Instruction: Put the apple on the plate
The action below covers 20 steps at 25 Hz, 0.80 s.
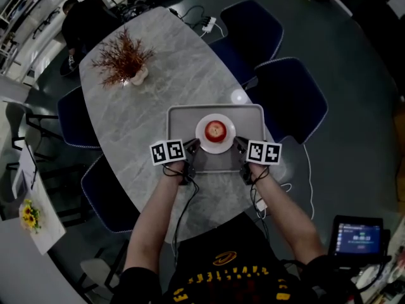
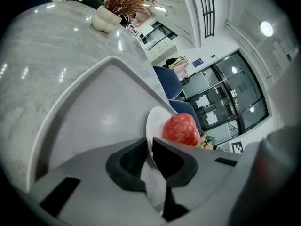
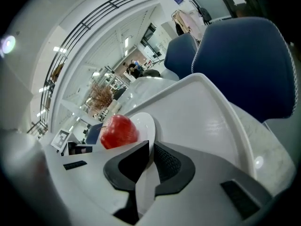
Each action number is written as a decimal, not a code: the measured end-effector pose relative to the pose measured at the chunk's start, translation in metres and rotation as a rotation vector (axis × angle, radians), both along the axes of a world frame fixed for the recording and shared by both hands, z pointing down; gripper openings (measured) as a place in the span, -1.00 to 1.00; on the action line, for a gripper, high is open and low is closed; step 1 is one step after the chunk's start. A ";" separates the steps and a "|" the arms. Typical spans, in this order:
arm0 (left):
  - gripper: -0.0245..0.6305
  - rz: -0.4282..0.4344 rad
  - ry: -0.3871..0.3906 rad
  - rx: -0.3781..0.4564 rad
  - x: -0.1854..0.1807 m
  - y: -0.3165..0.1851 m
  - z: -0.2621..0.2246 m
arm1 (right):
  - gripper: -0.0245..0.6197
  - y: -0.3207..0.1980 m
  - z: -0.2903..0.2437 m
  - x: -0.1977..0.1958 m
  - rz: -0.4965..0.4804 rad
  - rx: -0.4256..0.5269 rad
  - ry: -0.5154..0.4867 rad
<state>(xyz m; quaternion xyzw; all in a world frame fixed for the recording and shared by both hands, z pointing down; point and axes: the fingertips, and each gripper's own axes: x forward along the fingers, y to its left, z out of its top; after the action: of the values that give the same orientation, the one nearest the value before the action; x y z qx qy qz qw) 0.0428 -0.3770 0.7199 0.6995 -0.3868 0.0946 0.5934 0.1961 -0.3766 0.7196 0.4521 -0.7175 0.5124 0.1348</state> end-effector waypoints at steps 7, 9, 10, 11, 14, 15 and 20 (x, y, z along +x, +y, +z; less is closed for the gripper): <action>-0.83 0.065 -0.185 0.083 -0.009 -0.003 -0.003 | -0.83 -0.009 -0.027 0.011 -0.080 0.159 0.203; -0.83 0.046 -0.258 0.124 -0.017 -0.005 -0.009 | -0.83 -0.008 -0.039 0.012 -0.085 0.202 0.218; -0.83 0.033 -0.293 0.149 -0.021 -0.006 -0.013 | -0.83 -0.007 -0.045 0.013 -0.089 0.224 0.225; -0.83 0.024 -0.325 0.174 -0.024 -0.007 -0.017 | -0.83 -0.006 -0.051 0.012 -0.095 0.247 0.228; -0.83 0.014 -0.409 0.261 -0.030 -0.009 -0.034 | -0.83 0.000 -0.073 0.008 -0.109 0.322 0.231; -0.83 0.012 -0.436 0.302 -0.032 -0.009 -0.044 | -0.83 0.003 -0.081 0.007 -0.111 0.349 0.229; -0.83 0.003 -0.508 0.577 -0.026 0.002 -0.117 | -0.83 0.018 -0.127 -0.001 -0.098 0.507 0.214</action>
<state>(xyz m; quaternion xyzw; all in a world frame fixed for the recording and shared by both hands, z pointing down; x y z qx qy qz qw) 0.0170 -0.3746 0.6027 0.7925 -0.5314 0.1531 0.2574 0.1949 -0.3583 0.5929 0.4877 -0.8255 0.2586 0.1173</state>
